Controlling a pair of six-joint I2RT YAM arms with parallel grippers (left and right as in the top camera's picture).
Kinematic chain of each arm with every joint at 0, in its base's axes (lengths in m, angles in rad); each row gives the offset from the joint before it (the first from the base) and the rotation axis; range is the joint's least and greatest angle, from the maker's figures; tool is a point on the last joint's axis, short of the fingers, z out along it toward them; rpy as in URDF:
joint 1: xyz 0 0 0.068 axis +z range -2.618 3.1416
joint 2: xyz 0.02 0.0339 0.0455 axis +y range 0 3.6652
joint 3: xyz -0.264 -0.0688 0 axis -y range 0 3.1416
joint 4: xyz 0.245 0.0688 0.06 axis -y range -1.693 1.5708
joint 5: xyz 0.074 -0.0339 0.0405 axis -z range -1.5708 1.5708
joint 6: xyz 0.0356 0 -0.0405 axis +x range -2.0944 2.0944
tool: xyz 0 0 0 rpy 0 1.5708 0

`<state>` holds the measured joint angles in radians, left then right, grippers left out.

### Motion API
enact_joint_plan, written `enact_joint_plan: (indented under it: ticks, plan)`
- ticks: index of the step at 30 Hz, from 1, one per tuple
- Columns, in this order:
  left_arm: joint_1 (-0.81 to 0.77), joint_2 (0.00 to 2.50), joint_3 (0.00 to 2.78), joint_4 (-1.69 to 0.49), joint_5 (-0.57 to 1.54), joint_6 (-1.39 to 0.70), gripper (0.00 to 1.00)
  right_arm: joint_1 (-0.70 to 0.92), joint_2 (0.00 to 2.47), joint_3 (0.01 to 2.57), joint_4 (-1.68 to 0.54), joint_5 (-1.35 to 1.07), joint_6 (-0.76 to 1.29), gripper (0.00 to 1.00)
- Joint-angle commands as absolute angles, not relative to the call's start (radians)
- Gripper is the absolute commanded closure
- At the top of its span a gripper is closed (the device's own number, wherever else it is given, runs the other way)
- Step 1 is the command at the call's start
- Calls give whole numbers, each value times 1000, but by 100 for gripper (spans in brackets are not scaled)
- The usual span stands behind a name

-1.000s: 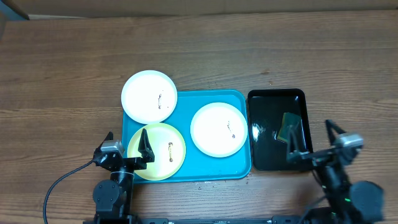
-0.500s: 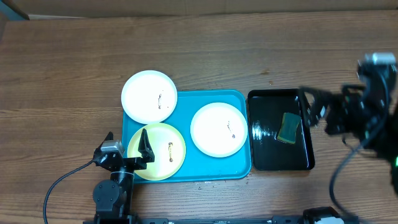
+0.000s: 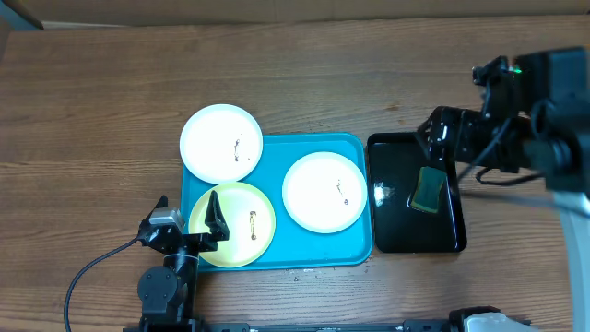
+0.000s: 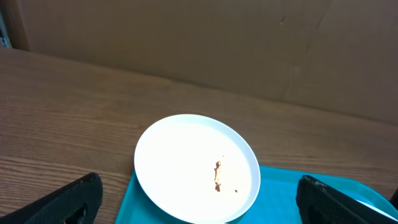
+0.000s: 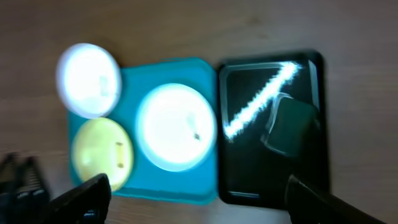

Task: Clean dirty plates on tray and stack at the side
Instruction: 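Raise the right arm over the black tray toward the sponge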

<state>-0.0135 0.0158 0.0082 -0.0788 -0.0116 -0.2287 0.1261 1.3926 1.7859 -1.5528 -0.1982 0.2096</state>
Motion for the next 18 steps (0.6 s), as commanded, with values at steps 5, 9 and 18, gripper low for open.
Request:
enact_joint_plan:
  ticks: [5, 9, 18]
  plan:
    - [-23, 10, 5, -78, -3, -216, 0, 129, 1536, 1781, -1645, -72, 241, 15]
    - [-23, 10, 5, -78, -3, -216, 0, 129, 1571, 1770, -1612, -71, 241, 14]
    - [-22, 10, 5, -43, -43, -216, 0, 129, 1578, 1701, -1485, -86, 311, 0]
